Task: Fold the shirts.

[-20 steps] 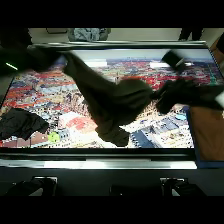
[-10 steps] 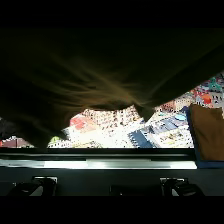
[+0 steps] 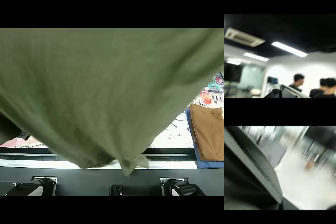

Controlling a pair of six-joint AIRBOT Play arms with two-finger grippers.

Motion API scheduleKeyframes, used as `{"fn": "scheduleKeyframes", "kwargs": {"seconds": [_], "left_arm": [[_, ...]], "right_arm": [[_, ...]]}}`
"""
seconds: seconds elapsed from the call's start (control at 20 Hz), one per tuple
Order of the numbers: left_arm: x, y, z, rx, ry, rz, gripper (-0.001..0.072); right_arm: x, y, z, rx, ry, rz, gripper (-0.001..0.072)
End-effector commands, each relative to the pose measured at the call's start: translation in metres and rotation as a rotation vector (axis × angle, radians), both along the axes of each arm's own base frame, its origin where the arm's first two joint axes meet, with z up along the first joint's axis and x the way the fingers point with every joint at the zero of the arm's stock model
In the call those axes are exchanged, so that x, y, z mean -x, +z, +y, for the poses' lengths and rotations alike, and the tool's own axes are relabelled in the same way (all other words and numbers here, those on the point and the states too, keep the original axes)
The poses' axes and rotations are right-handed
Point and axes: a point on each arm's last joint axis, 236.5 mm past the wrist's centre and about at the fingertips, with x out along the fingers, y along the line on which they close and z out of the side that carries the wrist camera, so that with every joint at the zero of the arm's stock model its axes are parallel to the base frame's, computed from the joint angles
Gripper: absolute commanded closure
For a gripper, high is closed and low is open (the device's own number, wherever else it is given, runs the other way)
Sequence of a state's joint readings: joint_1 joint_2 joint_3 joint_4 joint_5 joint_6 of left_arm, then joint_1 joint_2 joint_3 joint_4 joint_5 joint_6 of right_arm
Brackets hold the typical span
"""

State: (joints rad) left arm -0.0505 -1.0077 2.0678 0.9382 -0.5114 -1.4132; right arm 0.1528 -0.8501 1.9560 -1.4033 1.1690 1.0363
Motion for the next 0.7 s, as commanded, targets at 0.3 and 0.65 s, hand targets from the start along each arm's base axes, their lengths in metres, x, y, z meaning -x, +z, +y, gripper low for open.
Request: {"fn": "scheduleKeyframes", "kwargs": {"seconds": [0.3, 0.65], "left_arm": [[-0.327, -0.335, -0.022, -0.161, 0.008, 0.748, 0.0686], [-0.36, -0.551, -0.067, -0.262, -0.145, 1.181, 0.0685]], "right_arm": [[-0.193, -0.367, 0.01, 0.115, -0.139, 1.094, 0.0671], [-0.226, -0.539, 0.016, 0.107, -0.217, 1.399, 0.0671]]}}
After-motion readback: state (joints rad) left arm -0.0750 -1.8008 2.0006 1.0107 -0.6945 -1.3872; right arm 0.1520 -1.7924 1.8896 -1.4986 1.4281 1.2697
